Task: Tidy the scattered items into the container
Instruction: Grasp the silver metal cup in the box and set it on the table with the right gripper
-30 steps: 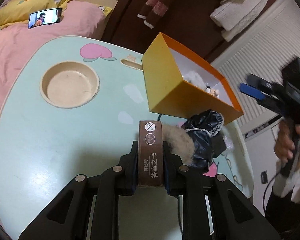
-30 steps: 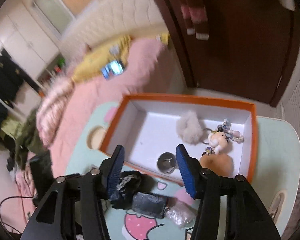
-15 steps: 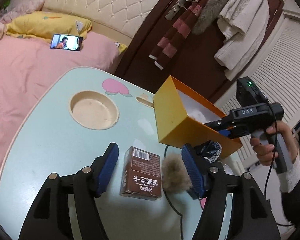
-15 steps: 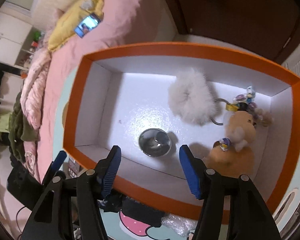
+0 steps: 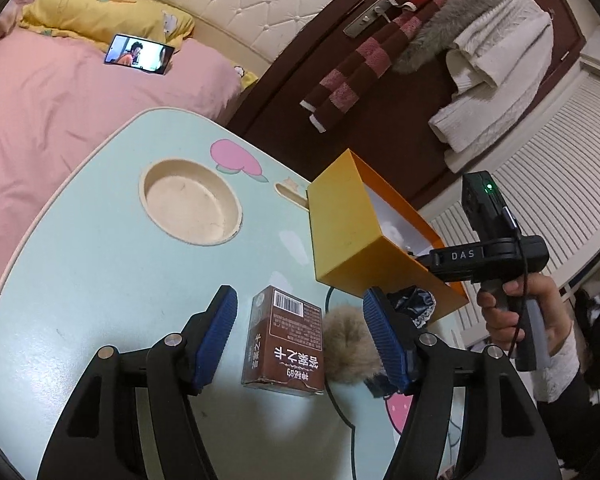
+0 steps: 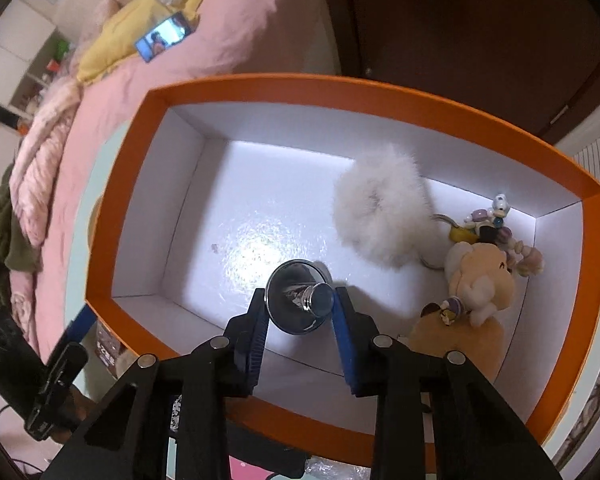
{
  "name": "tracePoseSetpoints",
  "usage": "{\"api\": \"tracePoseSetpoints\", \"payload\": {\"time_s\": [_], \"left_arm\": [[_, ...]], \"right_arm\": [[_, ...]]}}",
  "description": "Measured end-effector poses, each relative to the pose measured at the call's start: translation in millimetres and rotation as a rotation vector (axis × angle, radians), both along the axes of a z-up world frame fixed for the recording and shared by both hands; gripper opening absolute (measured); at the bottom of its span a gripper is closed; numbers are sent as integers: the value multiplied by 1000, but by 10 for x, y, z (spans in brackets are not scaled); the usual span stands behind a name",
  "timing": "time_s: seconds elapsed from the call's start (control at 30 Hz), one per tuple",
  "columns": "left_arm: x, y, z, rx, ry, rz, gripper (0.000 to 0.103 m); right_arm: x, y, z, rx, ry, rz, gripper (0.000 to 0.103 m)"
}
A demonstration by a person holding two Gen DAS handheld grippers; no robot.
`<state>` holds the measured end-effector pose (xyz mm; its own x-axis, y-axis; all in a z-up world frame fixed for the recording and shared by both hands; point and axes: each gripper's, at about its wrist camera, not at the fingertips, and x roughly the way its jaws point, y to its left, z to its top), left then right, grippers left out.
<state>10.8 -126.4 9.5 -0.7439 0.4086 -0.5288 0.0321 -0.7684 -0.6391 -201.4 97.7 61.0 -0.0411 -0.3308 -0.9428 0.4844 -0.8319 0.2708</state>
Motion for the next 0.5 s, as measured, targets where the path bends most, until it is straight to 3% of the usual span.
{"api": "tracePoseSetpoints", "payload": {"time_s": [0.17,0.33,0.5], "left_arm": [[-9,38,15,-20,0,-9,66],[-62,64,-34,30,-24,-85,66],[-65,180,-19,12,-19,-137,66]], "right_arm": [[119,141,327,-147,72,-35,30],[524,417,716,-299,203,-9,30],[890,651,658,-318,225,-14,30]]}}
